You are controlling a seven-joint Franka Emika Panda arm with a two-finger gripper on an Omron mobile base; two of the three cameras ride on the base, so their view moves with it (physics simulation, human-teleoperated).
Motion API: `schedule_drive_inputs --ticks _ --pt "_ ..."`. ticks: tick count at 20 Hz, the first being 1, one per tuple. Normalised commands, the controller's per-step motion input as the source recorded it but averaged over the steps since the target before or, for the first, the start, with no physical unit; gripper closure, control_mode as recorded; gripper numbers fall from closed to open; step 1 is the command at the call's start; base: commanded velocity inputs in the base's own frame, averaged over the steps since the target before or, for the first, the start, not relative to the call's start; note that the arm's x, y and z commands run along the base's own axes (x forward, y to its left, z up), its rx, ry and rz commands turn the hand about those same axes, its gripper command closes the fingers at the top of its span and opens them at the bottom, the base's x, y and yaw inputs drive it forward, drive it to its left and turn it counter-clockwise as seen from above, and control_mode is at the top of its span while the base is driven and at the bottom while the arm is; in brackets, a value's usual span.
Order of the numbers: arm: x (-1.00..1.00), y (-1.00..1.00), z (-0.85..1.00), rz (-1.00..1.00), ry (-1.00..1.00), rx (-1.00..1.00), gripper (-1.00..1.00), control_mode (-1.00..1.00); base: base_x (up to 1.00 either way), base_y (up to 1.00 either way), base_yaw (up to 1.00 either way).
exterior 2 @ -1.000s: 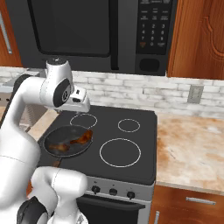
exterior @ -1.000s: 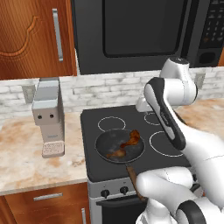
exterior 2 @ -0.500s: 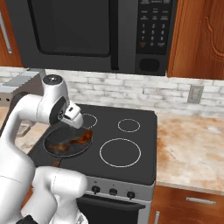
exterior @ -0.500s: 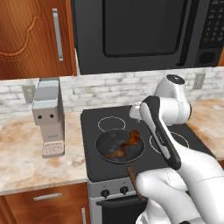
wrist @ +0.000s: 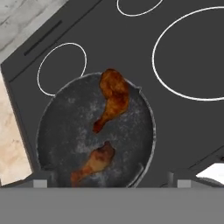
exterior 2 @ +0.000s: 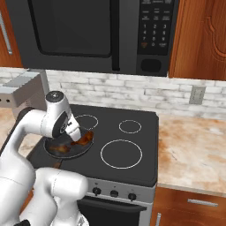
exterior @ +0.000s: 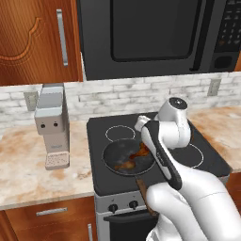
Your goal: Take the chicken drumsticks from the pan and place one on each plate on the dining counter.
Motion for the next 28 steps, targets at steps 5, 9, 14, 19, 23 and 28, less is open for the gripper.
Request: schedule_drive_inputs --ticks 5,9,14,19,23,28 --pt "0.48 -0.03 -0.31 -0.05 0.02 0.02 -1.0 -1.0 0.0 0.0 0.0" --pt "0.34 -0.05 -0.2 0.0 0.12 0.0 -1.0 -1.0 0.0 0.0 0.0" --pt "0.23 0.0 -0.2 0.0 0.2 0.0 -1.0 -1.0 0.0 0.0 0.0" --pt "0.23 0.0 -0.25 0.0 0.22 0.0 -1.0 -1.0 0.0 0.0 0.0" --pt "0.2 0.0 -0.3 0.0 0.16 0.0 -1.0 -1.0 0.0 0.0 0.0" --pt "0.11 0.03 -0.37 0.0 0.02 0.0 -1.0 -1.0 0.0 0.0 0.0"
